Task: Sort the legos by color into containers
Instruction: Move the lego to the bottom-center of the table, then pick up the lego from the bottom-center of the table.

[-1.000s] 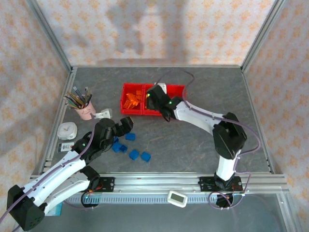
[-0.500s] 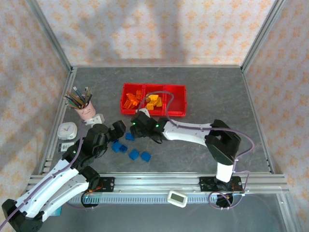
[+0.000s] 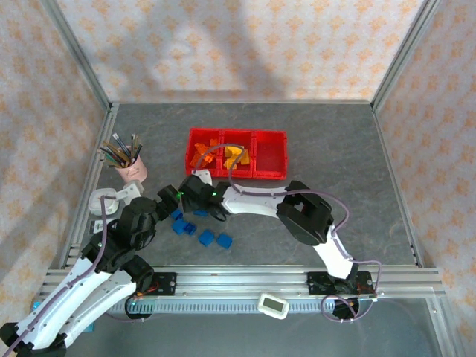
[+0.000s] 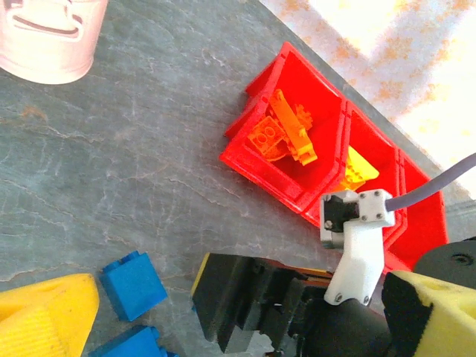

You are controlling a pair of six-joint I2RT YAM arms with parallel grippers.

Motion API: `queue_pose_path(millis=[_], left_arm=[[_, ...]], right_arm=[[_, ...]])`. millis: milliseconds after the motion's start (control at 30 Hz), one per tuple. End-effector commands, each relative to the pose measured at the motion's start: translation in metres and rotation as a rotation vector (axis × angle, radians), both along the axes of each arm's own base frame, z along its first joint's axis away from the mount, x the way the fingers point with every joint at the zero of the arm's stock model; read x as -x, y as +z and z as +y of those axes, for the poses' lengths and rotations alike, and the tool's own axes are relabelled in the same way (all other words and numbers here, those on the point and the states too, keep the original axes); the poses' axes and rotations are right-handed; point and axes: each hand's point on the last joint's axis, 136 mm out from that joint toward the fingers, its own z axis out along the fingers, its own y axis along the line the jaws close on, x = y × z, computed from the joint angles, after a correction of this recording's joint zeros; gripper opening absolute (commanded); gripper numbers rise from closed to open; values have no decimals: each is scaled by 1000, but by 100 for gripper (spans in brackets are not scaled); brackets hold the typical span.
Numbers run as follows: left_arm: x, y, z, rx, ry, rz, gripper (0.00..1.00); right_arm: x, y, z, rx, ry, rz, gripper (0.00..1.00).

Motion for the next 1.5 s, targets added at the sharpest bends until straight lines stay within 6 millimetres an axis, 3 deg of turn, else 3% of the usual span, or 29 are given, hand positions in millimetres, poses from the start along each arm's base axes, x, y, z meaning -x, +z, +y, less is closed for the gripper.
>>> queue_pose_path(millis=[0, 267, 533, 767, 1067, 1300, 1467], left_arm=[[3, 5, 12, -6, 55, -4, 99], [-1, 2, 5, 9, 38, -2, 99], [-3, -2, 2, 6, 30, 9, 99], [-4, -3, 0, 10, 22, 13, 99], [-6, -5, -4, 7, 4, 20, 99], [-8, -4, -8, 2, -21, 20, 99], [-11, -4, -17, 13, -53, 20, 99]], right_arm=[[-2, -12, -11, 69, -64, -8, 87], [10, -31, -28, 155, -62, 6, 88], [20, -16, -54, 172, -86, 6, 82], [32, -17, -69, 178, -95, 43, 72], [27, -25, -62, 183, -76, 25, 61], [24, -14, -63, 160, -73, 6, 51], [17, 9, -74, 121, -98, -18, 46]])
